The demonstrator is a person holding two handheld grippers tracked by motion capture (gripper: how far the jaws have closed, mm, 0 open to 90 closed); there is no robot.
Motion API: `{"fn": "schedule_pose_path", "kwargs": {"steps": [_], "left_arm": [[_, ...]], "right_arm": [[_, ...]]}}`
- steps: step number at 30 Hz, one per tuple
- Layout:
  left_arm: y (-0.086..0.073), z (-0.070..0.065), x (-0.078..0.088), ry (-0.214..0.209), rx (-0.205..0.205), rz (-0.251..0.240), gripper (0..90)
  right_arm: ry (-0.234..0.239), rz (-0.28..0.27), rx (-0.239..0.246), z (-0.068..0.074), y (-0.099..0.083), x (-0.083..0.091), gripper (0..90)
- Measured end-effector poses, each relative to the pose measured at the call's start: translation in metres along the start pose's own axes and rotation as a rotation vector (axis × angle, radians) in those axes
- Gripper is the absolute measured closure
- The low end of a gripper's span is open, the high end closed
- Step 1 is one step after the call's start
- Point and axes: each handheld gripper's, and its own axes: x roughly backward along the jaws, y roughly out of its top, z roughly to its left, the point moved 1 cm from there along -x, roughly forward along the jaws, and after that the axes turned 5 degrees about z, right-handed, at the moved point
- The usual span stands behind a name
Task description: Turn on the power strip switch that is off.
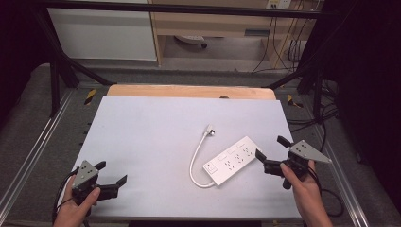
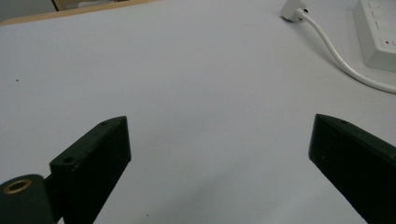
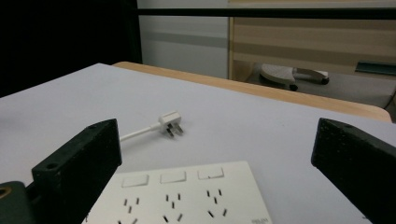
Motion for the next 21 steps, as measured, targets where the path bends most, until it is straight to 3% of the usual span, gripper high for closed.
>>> {"fn": "schedule_pose_path", "kwargs": {"steps": [11, 16, 21], "left_arm": [[0.000, 0.000, 0.000, 0.001, 0.002, 0.001, 5.8], [0.000, 0.000, 0.000, 0.002, 0.001, 0.000, 5.8], [0.001, -0.001, -0.001, 0.002, -0.004, 0.000, 5.8]], "right_arm": [[-0.067, 0.037, -0.033, -0.023, -0.046, 0.006, 2.3], [-0.075, 0.083, -0.044, -0.025, -0.064, 0.001, 2.4], [-0.066, 0.145, -0.014, -0.020, -0.073, -0.006, 1.9]]}}
